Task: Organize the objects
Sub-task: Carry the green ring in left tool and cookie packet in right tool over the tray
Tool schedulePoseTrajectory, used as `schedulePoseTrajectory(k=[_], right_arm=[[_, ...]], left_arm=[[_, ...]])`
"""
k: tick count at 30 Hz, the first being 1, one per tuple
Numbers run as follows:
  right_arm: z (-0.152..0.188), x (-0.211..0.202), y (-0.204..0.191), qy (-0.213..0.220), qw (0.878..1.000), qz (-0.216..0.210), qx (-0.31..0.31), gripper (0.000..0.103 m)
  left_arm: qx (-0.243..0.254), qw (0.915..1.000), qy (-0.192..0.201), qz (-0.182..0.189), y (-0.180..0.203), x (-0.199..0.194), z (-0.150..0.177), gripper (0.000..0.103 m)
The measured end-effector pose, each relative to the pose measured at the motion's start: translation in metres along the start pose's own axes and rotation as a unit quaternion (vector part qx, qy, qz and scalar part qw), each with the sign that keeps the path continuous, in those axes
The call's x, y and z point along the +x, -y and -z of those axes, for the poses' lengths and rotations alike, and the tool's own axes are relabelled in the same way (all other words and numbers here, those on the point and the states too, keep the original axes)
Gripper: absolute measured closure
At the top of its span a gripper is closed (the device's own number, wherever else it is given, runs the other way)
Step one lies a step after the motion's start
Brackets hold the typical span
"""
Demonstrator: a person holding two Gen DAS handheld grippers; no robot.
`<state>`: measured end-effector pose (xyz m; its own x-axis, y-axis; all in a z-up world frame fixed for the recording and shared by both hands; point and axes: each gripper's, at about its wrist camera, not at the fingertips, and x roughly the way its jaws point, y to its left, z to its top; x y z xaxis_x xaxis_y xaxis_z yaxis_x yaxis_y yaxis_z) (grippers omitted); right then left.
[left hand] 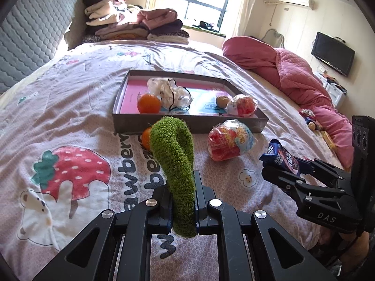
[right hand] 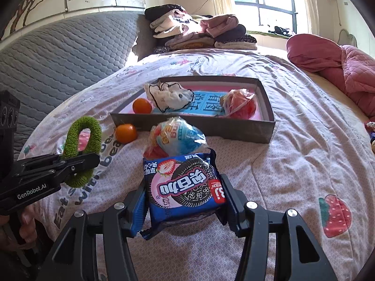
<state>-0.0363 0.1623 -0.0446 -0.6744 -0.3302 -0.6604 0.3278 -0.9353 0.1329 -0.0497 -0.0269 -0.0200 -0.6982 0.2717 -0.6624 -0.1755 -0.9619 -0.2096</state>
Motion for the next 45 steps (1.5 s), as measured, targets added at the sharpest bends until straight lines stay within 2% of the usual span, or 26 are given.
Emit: schedulePoseTrajectory(k=[20,34,45], right_arm=[[-0.022,-0.056,-0.023,0.071,0.997,0.003,-0.008,0.047],[-0.047,-0.065,-0.030,0.111,0.994,0.014,-0.007,0.047],[-0.065,-0.043,-0.030,0.122,0.992,0.021,-0.004,0.047]], left_arm=[[0.018,0.9972,0.072,-0.006,0.016,-0.065,-0.022,0.090],[0.016,0.9957,0.091,-0.003,0.010,-0.055,-0.035,0.090],[0.022,0.9951,0.096,0.008,-0.002,-0.033,-0.057,0.090]])
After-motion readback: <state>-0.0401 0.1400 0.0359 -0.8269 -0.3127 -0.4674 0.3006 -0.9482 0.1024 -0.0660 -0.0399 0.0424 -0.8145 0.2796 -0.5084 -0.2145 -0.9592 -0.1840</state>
